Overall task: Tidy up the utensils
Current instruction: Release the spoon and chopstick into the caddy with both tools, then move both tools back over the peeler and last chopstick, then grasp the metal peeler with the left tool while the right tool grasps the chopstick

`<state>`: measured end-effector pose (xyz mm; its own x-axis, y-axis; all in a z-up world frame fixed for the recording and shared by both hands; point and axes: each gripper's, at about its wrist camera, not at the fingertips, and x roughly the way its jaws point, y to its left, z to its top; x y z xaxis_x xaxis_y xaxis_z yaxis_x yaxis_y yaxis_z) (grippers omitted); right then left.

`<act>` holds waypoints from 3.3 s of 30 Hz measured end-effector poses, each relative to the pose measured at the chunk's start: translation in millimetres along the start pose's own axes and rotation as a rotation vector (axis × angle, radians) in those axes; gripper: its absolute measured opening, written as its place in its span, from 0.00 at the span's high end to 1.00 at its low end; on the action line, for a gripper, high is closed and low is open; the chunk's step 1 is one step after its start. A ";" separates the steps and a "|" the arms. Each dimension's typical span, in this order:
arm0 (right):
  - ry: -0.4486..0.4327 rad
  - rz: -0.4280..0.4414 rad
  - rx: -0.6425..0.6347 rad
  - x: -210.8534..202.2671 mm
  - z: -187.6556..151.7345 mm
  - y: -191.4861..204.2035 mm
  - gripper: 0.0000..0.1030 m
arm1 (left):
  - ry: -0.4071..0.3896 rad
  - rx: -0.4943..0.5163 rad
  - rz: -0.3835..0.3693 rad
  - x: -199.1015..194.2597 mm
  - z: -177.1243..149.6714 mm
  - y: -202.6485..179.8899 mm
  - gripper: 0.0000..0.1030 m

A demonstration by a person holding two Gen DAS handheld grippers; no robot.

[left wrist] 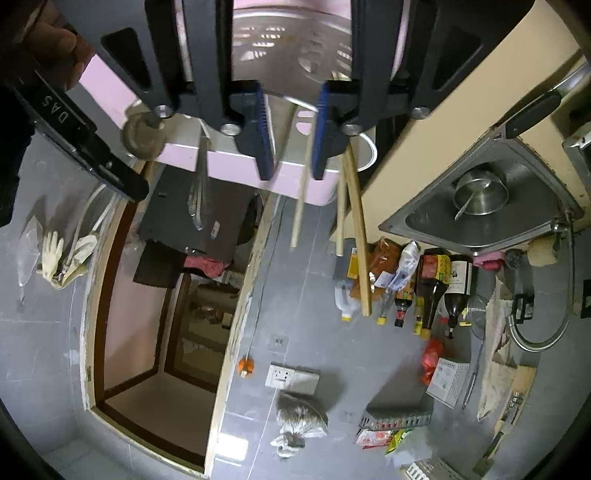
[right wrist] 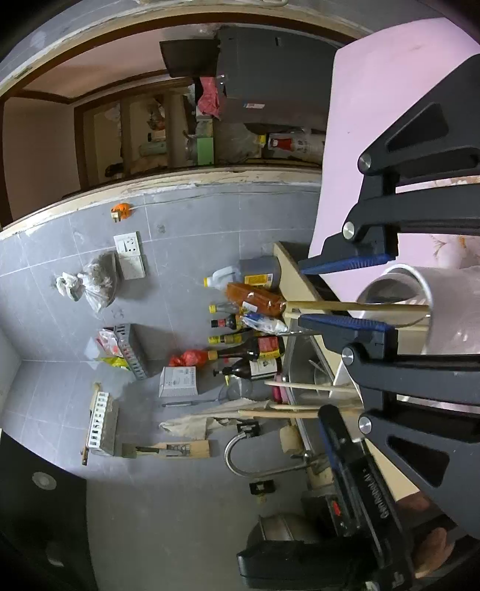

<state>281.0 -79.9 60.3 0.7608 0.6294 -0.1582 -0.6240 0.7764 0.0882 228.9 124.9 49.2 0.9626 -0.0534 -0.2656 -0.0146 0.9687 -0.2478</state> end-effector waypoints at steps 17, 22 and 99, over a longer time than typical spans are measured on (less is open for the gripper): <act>-0.097 -0.124 0.012 -100.6 15.3 -35.5 0.00 | -0.106 0.047 -0.079 -51.5 6.2 -52.0 0.02; -0.113 -0.188 -0.005 -132.1 12.1 -45.9 0.00 | -0.087 0.031 -0.168 -53.4 1.0 -67.8 0.02; 0.629 -0.284 -0.071 -146.7 -104.2 -128.5 0.95 | 0.734 0.301 -0.223 70.8 -117.9 -167.3 0.21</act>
<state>231.0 -275.3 -30.3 0.6621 0.2473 -0.7074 -0.4422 0.8910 -0.1024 267.6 -69.5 -37.9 0.5108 -0.2962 -0.8071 0.3295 0.9345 -0.1344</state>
